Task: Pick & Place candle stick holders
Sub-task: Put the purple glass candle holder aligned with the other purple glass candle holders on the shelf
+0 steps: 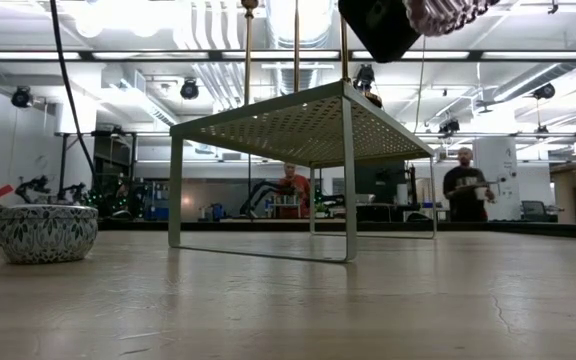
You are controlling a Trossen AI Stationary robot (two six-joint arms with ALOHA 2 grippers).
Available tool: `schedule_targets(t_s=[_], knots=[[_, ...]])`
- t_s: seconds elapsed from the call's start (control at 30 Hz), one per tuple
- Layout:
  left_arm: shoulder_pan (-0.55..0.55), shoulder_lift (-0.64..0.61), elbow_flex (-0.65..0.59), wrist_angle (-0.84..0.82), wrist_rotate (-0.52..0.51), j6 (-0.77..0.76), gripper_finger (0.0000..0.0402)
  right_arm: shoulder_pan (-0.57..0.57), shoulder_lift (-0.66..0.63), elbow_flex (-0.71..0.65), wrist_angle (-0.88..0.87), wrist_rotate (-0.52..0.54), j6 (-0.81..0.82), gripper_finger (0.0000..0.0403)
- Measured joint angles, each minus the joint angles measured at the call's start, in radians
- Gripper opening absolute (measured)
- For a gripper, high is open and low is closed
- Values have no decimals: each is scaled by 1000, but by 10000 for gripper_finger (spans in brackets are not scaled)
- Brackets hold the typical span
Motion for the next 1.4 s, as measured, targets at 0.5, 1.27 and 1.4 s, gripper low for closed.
schedule_targets(t_s=[0.5, 1.27, 1.4], knots=[[2, -5, 0, 15, -9, -26, 55, -1, 1, 0, -2, -46, -18, 113], [-4, -83, 2, 27, -63, -49, 57, 19, 0, -6, -65, -126, -28, 115], [-22, -109, 2, 35, -148, -25, 58, 21, 0, -6, -65, -126, -38, 115]])
